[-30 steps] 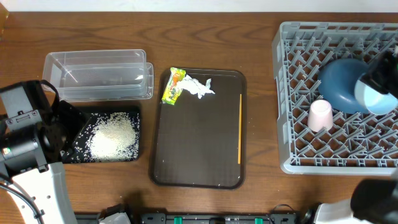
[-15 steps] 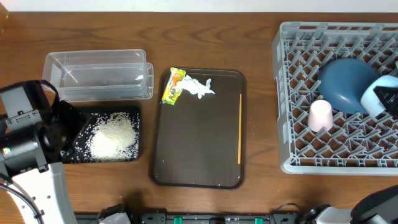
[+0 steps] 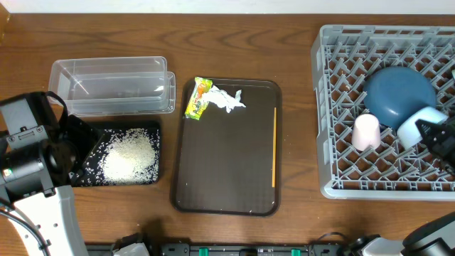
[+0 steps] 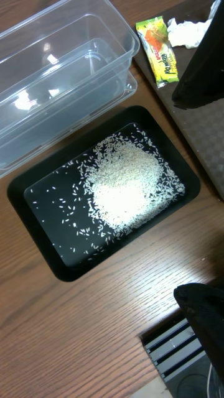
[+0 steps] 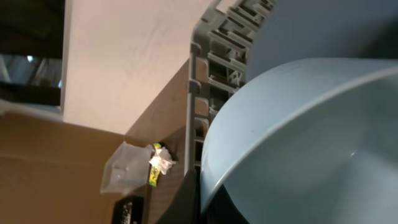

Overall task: Sort waste into correct bins and load items into the dishwasher rack
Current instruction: 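Lower the light-blue bowl into the rack's lower right and release it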

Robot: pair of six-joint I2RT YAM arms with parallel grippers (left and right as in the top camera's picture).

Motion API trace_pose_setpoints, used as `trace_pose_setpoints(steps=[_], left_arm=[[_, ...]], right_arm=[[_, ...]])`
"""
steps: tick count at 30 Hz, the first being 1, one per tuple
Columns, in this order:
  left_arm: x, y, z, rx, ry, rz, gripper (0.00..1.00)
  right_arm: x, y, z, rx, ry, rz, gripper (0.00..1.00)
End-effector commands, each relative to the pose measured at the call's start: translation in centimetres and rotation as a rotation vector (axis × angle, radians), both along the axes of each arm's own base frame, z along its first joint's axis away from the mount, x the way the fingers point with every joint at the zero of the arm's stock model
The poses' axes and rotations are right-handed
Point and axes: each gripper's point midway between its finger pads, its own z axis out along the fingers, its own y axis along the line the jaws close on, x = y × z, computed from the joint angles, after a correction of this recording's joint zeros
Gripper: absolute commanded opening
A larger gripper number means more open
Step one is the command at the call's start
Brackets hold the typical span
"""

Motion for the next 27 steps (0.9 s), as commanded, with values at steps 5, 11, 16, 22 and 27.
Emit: trace_pose_setpoints(steps=[5, 11, 16, 22, 27], left_arm=[[-0.1, 0.5, 0.4, 0.018, -0.008, 0.022, 0.92], [-0.1, 0.5, 0.4, 0.018, -0.008, 0.022, 0.92], [-0.1, 0.5, 0.4, 0.018, -0.008, 0.022, 0.92], [-0.1, 0.5, 0.4, 0.018, -0.008, 0.022, 0.92], [-0.1, 0.5, 0.5, 0.018, -0.008, 0.022, 0.92]], right_arm=[[-1.5, -2.5, -1.1, 0.03, 0.074, -0.112, 0.02], [-2.0, -3.1, -1.6, 0.023, 0.105, -0.138, 0.04], [-2.6, -3.7, -3.3, 0.05, 0.237, -0.201, 0.15], [-3.2, -3.8, -4.4, 0.098, 0.341, -0.253, 0.16], [-3.7, -3.0, -4.1, 0.13, 0.364, -0.249, 0.17]])
